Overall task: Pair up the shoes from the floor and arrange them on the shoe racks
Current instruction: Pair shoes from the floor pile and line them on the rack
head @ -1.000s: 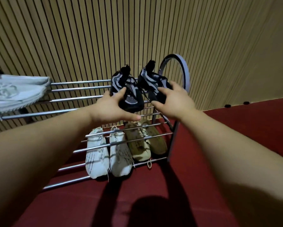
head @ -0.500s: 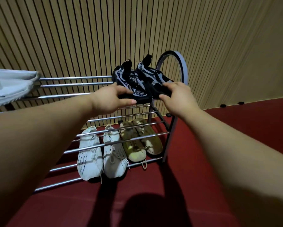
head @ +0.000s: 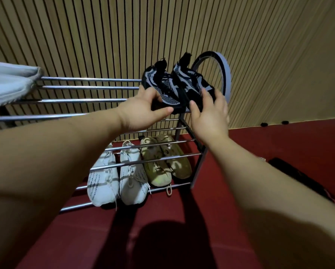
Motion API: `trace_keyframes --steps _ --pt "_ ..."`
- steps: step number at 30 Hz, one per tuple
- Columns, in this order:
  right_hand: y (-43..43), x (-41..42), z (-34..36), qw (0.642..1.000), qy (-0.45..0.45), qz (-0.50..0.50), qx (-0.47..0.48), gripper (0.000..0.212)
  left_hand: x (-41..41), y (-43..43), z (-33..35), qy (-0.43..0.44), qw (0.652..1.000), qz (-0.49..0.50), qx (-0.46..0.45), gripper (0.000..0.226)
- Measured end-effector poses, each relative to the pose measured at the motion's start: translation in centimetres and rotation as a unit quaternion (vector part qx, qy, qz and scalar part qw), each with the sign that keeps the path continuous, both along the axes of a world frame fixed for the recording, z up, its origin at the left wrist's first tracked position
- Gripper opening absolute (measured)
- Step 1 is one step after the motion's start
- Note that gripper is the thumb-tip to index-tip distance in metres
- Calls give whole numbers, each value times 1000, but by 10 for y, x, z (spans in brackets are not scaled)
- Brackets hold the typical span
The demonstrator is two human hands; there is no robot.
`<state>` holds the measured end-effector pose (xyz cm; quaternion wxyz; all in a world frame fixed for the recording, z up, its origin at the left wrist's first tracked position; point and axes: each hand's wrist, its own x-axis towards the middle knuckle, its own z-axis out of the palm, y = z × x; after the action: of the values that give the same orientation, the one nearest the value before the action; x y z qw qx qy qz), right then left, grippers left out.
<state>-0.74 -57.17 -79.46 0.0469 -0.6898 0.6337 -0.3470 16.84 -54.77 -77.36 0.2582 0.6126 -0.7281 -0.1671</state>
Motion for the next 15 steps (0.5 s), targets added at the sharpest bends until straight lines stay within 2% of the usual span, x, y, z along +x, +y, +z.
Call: trace_keyframes --steps 3,6,8,11,15 --pt "33 10 -31 995 -81 -52 -15 65 4 20 -25 -152 982 25 -107 64" --pt "75 25 -84 986 -130 -100 24 67 26 62 -65 -197 965 -9 -175 76" --pt "104 40 -119 982 -126 -102 96 67 47 95 -97 -214 969 0 -126 80" --pt "142 66 -161 972 -59 -71 217 70 75 146 -139 -243 966 85 30 88" --pt "176 106 -191 955 33 -16 293 72 115 217 -185 -232 943 172 167 82"
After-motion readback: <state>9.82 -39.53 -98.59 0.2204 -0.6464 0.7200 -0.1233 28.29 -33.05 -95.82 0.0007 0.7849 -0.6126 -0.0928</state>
